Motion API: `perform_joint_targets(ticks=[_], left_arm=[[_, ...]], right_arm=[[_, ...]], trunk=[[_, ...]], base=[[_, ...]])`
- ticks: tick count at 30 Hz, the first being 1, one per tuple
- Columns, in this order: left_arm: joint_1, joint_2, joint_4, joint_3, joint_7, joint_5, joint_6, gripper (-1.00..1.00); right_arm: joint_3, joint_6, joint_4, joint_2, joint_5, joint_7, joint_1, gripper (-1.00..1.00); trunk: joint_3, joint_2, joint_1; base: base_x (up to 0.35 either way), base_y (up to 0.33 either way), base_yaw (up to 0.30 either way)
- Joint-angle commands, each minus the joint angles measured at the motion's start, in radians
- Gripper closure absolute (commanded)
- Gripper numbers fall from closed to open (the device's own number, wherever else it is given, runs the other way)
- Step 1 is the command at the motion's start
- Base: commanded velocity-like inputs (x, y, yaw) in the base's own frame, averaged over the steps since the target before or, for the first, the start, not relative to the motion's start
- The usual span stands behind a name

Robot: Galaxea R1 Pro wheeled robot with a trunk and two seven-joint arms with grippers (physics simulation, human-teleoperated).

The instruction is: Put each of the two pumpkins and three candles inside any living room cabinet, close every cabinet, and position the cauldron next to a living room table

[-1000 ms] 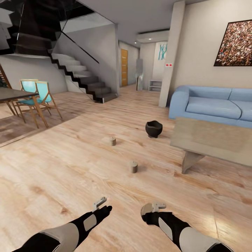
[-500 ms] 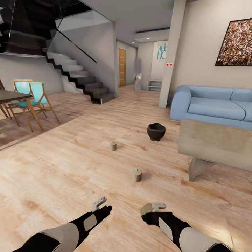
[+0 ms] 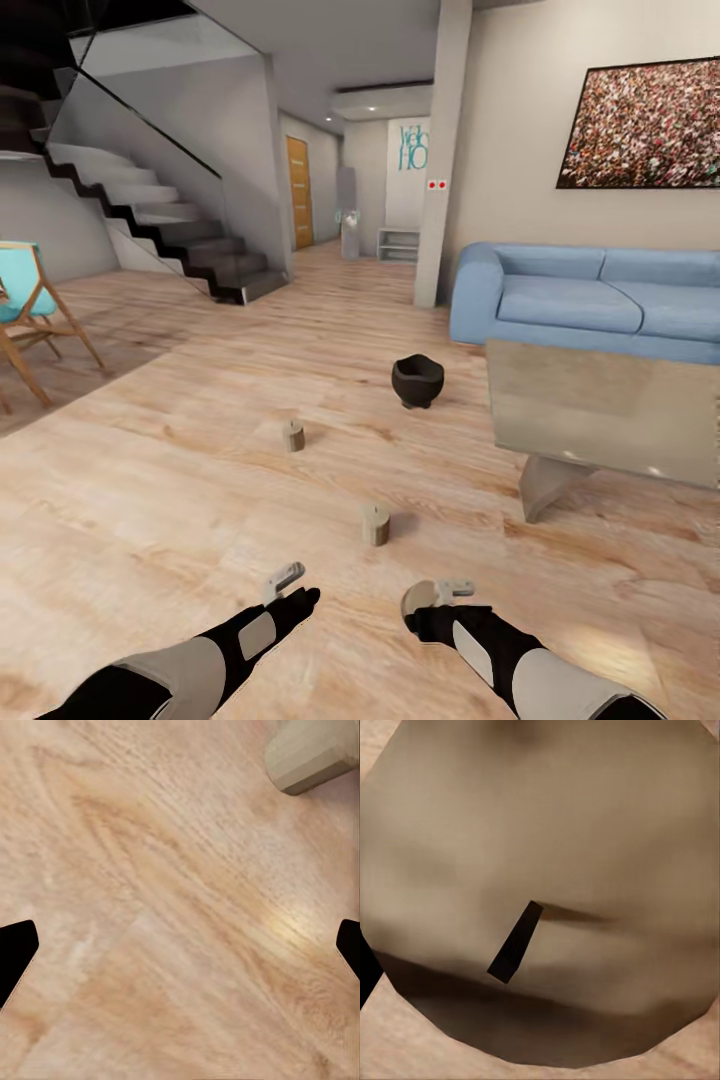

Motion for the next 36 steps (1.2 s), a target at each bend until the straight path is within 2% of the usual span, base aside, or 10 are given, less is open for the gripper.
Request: perform_joint_targets(ticks=[1, 13, 31, 36], left_arm=[[-0.001, 0.000, 0.003, -0.007, -0.006, 0.011, 0.001, -1.00], [-0.001, 0.000, 0.003, -0.007, -0.006, 0.011, 0.001, -1.00], [-0.001, 0.002, 0.003, -0.008, -0.006, 0.009, 0.001, -1.00], [-0.001, 0.002, 0.003, -0.007, -0.006, 0.009, 0.001, -1.00]], right_arm=[[0.003, 0.004, 0.000, 0.000, -0.002, 0.001, -0.001, 1.00], [0.003, 0.004, 0.000, 0.000, -0.002, -0.001, -0.001, 1.00], [0.001, 0.004, 0.000, 0.000, -0.002, 0.001, -0.001, 1.00], [0.002, 0.004, 0.000, 0.000, -0.002, 0.001, -0.001, 1.00]], trunk=[[-0.001, 0.000, 0.000], [-0.001, 0.000, 0.000], [0.013, 0.000, 0.000], [0.014, 0.000, 0.000]], base=[[0.264, 0.245, -0.296], [0.226, 0.267, -0.295], [0.146, 0.304, -0.284], [0.122, 0.310, -0.099]])
